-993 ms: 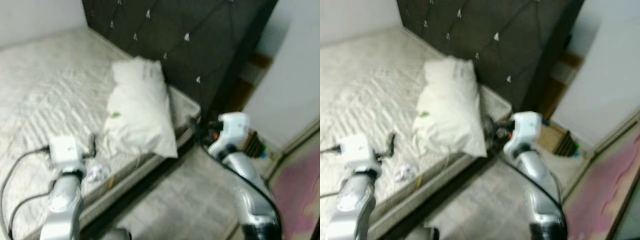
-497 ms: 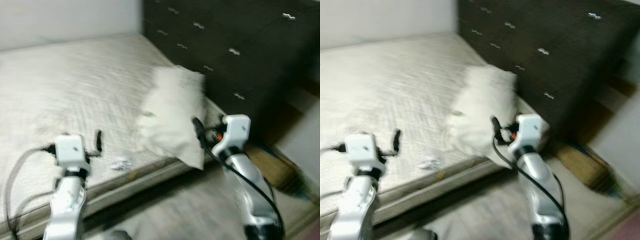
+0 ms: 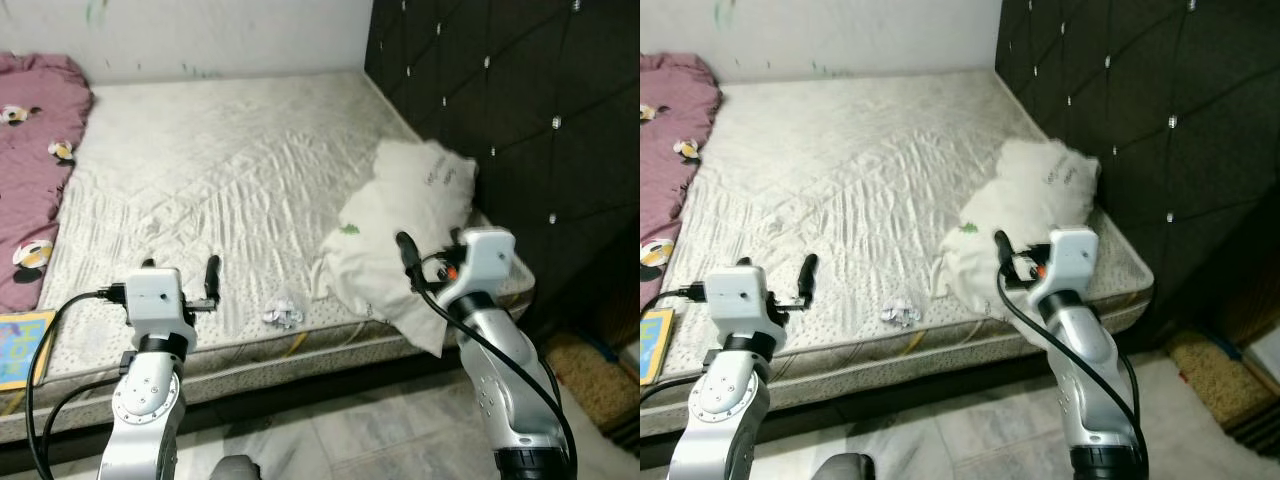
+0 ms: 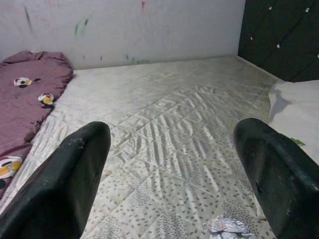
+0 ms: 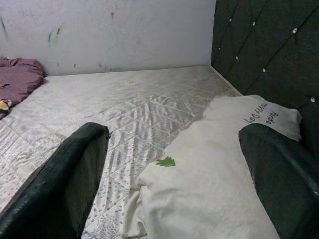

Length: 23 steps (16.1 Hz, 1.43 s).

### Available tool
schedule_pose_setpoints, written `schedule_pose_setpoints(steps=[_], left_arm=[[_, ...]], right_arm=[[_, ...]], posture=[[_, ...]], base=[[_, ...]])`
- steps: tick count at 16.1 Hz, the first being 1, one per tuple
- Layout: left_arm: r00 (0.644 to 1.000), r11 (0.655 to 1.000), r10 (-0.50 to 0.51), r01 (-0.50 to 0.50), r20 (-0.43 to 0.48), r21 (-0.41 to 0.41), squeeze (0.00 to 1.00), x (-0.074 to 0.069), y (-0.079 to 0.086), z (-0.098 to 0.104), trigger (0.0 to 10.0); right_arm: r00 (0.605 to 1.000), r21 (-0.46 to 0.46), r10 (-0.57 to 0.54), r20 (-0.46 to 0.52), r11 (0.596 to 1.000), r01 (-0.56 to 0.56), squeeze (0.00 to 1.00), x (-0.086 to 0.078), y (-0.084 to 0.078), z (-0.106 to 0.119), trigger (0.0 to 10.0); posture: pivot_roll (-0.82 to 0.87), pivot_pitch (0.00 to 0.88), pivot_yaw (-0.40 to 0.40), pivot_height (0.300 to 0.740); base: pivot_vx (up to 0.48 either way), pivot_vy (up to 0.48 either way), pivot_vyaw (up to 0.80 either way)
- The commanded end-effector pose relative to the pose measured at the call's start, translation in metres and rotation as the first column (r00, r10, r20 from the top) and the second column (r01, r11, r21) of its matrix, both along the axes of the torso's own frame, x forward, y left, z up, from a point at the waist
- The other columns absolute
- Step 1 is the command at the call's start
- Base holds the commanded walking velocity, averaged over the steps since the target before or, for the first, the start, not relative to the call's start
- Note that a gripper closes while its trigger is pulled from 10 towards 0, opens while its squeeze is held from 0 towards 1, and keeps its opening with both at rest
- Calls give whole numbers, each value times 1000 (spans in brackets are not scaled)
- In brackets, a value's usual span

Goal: Clean up the room

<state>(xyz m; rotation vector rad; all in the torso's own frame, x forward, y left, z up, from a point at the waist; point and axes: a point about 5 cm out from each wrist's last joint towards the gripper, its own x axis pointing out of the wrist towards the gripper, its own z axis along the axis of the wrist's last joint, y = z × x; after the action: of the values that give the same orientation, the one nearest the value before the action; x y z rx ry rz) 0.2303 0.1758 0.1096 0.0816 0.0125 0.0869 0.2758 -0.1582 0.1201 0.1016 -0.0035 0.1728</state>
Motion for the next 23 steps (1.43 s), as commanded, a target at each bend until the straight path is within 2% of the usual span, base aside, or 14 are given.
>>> schedule_pose_setpoints(steps=[1,10,12,14,19,23], left_arm=[[1000,1000,4,-5,11,10,0,1,3,2,10000],[1000,1000,-6,6,9,14,0,2,3,2,10000],[1000,1000,8,-8,4,15,0,3,4,1,10000],[999,999,46,-46,-22,6,0,4,4,-2,10000],[997,998,49,-52,-58,-45,0,3,3,-7,10000],[996,997,48,-52,-73,-59,0,3,3,-10,10000]], right_arm=[[1000,5,2,10,1000,-2,0,2,2,2,10000],[1000,-10,1,15,1000,-1,0,2,2,2,10000],[1000,-27,8,19,1000,-7,0,3,2,2,10000],[1000,-22,6,17,1000,-6,0,2,3,2,10000],[1000,-6,0,6,1000,0,0,1,2,-1,10000],[996,-21,-79,-28,997,79,0,2,-4,-8,10000]], posture=[[27,15,-88,740],[22,21,-85,740],[21,20,-85,740],[21,22,-85,740],[19,26,-89,740],[14,22,-73,740]], base=[[274,0,0],[338,0,0],[321,0,622],[0,0,800],[0,0,735],[0,480,0]])
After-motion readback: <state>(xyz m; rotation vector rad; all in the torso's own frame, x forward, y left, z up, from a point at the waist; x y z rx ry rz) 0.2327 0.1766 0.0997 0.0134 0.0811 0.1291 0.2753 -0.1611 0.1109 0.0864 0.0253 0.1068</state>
